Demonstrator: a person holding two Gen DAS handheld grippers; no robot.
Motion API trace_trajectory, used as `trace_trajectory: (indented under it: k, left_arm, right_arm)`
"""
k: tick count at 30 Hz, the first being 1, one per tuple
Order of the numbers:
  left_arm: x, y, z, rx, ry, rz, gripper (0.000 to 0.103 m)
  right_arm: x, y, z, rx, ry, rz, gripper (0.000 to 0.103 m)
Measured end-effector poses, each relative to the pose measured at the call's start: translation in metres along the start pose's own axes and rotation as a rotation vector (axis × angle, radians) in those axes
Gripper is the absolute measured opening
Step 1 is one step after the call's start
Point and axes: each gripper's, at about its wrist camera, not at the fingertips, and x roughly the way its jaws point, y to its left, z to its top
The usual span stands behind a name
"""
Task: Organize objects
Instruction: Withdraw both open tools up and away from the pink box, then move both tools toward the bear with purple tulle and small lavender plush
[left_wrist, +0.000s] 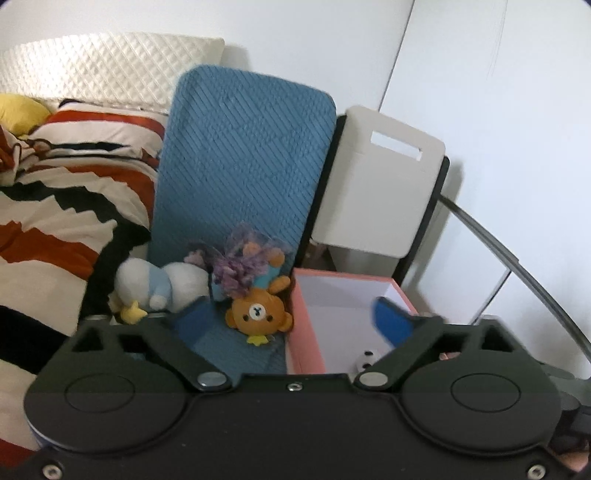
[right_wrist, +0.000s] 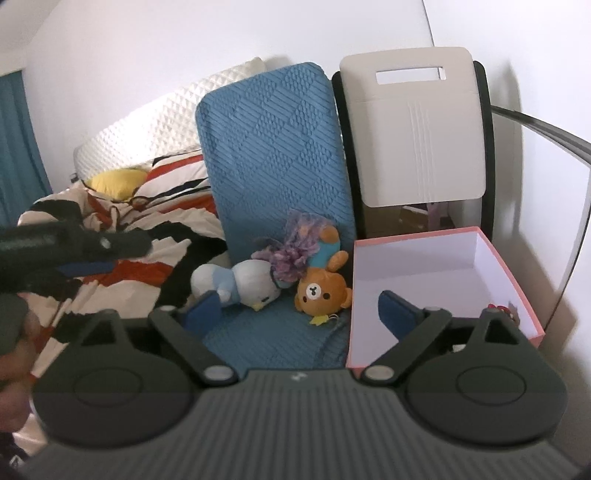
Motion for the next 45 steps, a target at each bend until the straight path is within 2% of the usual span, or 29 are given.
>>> trace_trajectory:
  k: [4,11,12,13,21,28,37,40,45]
  left_arm:
    - [0.002,0.002,-0.009,0.02,-0.007,0.005,0.103]
    - [0.015,0.009,-0.023,-0.018,-0.018,0.026,0.103]
    - [0.016,0.011,-0.024,-0.02,-0.021,0.025,0.103]
    - [0.019,0.013,-0.026,-0.022,-0.021,0.024,0.103]
    - [0.038,0.028,-0.037,-0.025,-0.037,0.033,0.103]
    - [0.055,0.043,-0.047,-0.037,-0.018,0.035,0.103]
    - [0.058,0.061,-0.054,-0.053,-0.002,0.072,0.103]
    - [0.06,0.068,-0.054,-0.063,0.012,0.08,0.103]
    - [0.073,0.071,-0.053,-0.032,0.032,0.1,0.103]
  right_arm:
    - [0.005,0.002,-0.007,0.0,-0.001,0.023,0.094]
    - [0.016,0.01,-0.017,-0.042,-0.01,0.067,0.094]
    - [0.018,0.011,-0.018,-0.048,-0.016,0.064,0.096]
    - [0.021,0.013,-0.02,-0.056,-0.016,0.054,0.103]
    - [0.049,0.012,-0.032,-0.05,-0.011,0.057,0.103]
    - [0.063,0.016,-0.039,-0.053,-0.021,0.053,0.103]
    - [0.08,0.026,-0.041,-0.055,-0.01,0.082,0.103]
    - [0.083,0.03,-0.039,-0.064,-0.007,0.079,0.097]
    - [0.089,0.03,-0.038,-0.064,0.0,0.091,0.097]
